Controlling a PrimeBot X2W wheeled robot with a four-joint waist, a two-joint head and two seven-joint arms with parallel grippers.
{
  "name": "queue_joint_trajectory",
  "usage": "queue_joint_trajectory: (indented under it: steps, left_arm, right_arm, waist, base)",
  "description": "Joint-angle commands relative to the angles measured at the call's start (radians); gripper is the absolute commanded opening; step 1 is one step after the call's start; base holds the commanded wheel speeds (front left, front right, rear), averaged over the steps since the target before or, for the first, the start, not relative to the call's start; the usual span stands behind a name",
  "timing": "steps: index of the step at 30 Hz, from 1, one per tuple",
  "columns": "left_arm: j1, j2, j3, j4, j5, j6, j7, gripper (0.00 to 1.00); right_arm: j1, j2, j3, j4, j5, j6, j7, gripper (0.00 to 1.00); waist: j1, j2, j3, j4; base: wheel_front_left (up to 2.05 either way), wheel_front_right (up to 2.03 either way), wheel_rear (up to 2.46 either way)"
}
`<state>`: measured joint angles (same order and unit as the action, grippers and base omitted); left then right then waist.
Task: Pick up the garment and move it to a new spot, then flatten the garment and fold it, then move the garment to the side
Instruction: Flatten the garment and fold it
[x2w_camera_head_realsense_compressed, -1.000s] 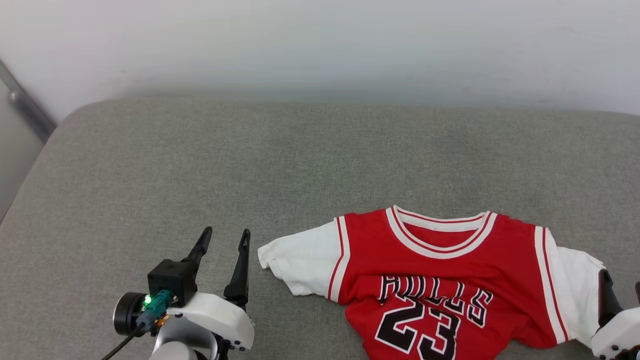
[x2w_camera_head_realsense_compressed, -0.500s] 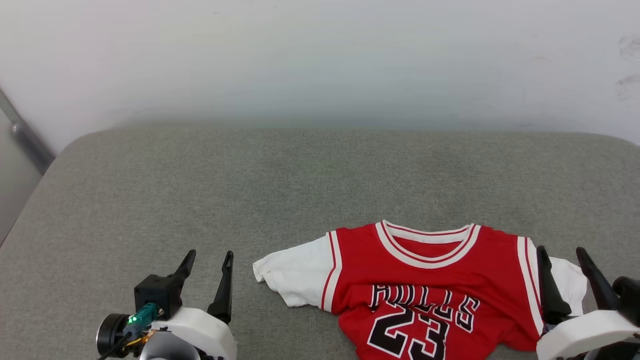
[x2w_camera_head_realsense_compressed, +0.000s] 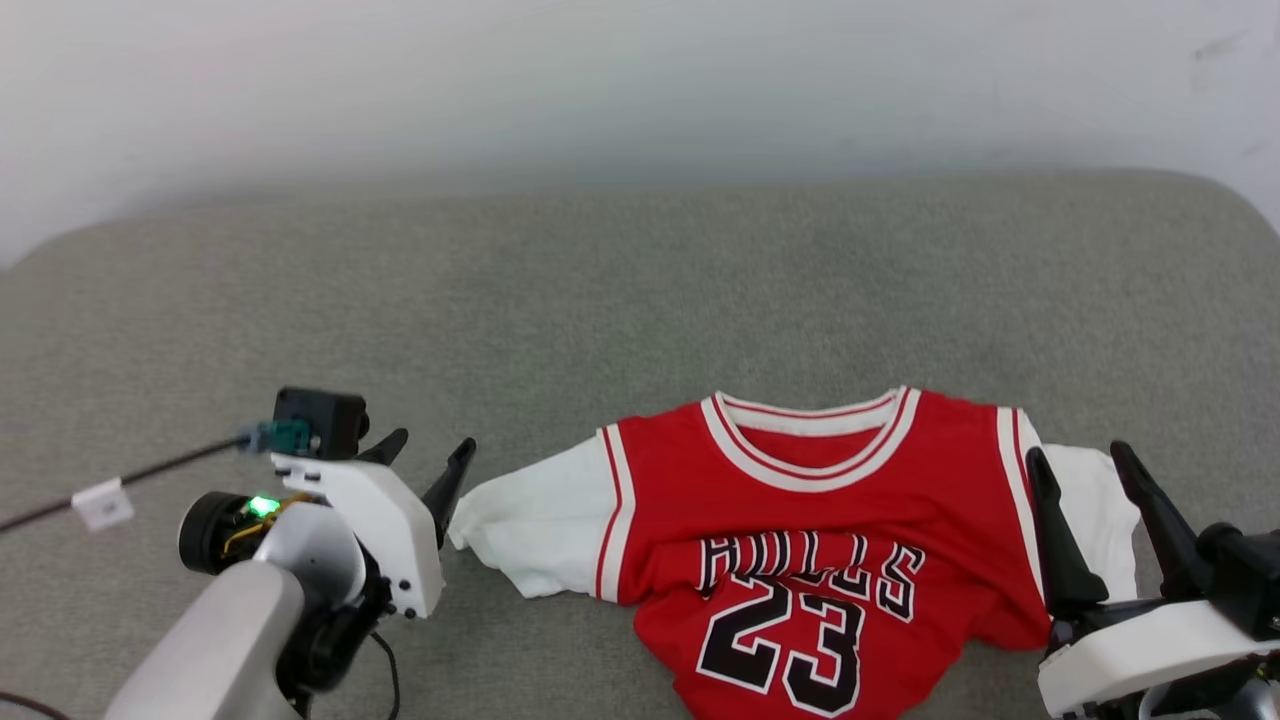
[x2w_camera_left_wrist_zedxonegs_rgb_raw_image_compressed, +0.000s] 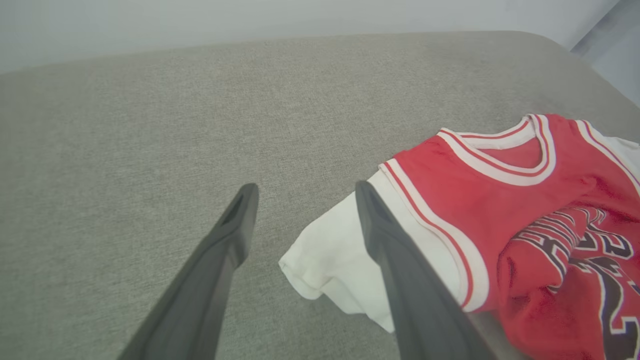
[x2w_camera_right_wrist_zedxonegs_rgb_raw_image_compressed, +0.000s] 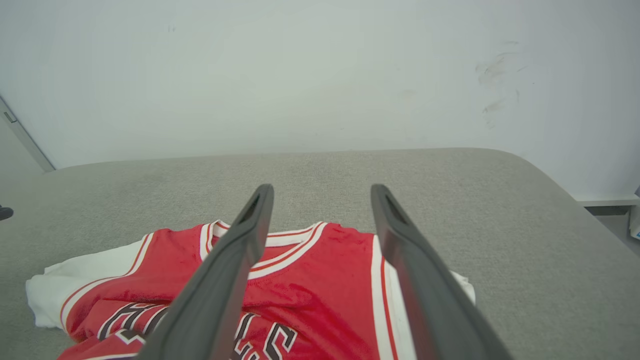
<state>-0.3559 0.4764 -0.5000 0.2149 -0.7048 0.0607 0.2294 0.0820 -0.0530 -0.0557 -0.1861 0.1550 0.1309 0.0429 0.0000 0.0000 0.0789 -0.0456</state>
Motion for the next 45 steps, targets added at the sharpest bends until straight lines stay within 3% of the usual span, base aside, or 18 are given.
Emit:
queue_joint_trajectory:
  steps: [1,8,14,15,17,21,26,33,38,45]
  left_arm:
    - [-0.016,0.002,-0.003,0.007,-0.01,-0.005,0.022,1.0]
    - [-0.094,0.039,-0.039,0.109,-0.104,-0.053,0.314,1.0]
    - [-0.069,0.035,-0.081,0.167,-0.16,-0.054,0.469,1.0]
    - [-0.057,0.025,-0.087,0.174,-0.173,-0.055,0.488,0.49]
    - [-0.047,0.015,-0.103,0.178,-0.171,-0.052,0.505,0.0]
    - [-0.039,0.005,-0.087,0.167,-0.158,-0.036,0.439,0.0]
    - [-0.04,0.002,-0.047,0.137,-0.109,-0.002,0.277,0.0]
    - [-0.015,-0.005,-0.007,0.038,-0.05,0.046,0.086,0.0]
    - [-0.019,-0.005,-0.014,-0.062,-0.016,0.064,0.047,0.0]
    - [-0.057,0.001,-0.026,-0.159,0.01,0.075,0.054,0.0]
  right_arm:
    - [-0.018,0.002,0.001,-0.005,-0.002,-0.001,0.0,1.0]
    - [-0.062,0.004,0.008,0.026,0.011,-0.001,-0.018,1.0]
    - [-0.08,0.003,0.005,0.056,0.027,-0.001,-0.034,1.0]
    - [-0.084,0.003,0.006,0.06,0.027,-0.001,-0.033,1.0]
    - [-0.089,0.004,0.004,0.063,0.023,0.0,-0.029,1.0]
    - [-0.094,0.004,-0.007,0.068,0.025,0.0,-0.015,1.0]
    - [-0.091,0.003,-0.019,0.09,0.048,-0.001,0.033,1.0]
    - [-0.149,-0.039,-0.103,0.236,0.131,0.0,0.239,1.0]
    - [-0.259,-0.108,-0.186,0.404,0.173,0.0,0.432,1.0]
    - [-0.42,-0.179,-0.217,0.564,0.159,0.0,0.655,1.0]
  waist:
    - [0.0,0.0,0.047,-0.032]
    - [0.0,0.0,0.126,-0.082]
    - [0.0,0.0,0.152,-0.1]
    - [0.0,0.0,0.154,-0.102]
    - [0.0,0.0,0.154,-0.104]
    - [0.0,0.0,0.141,-0.095]
    - [0.0,0.0,0.104,-0.073]
    - [0.0,0.0,0.071,-0.04]
    - [0.0,0.0,0.083,-0.012]
    - [0.0,0.0,0.153,0.03]
  base:
    - [0.0,0.0,0.0]
    - [0.0,0.0,0.0]
    - [0.0,0.0,0.0]
    - [0.0,0.0,0.0]
    - [0.0,0.0,0.0]
    - [0.0,0.0,0.0]
    - [0.0,0.0,0.0]
    - [0.0,0.0,0.0]
    - [0.0,0.0,0.0]
    - [0.0,0.0,0.0]
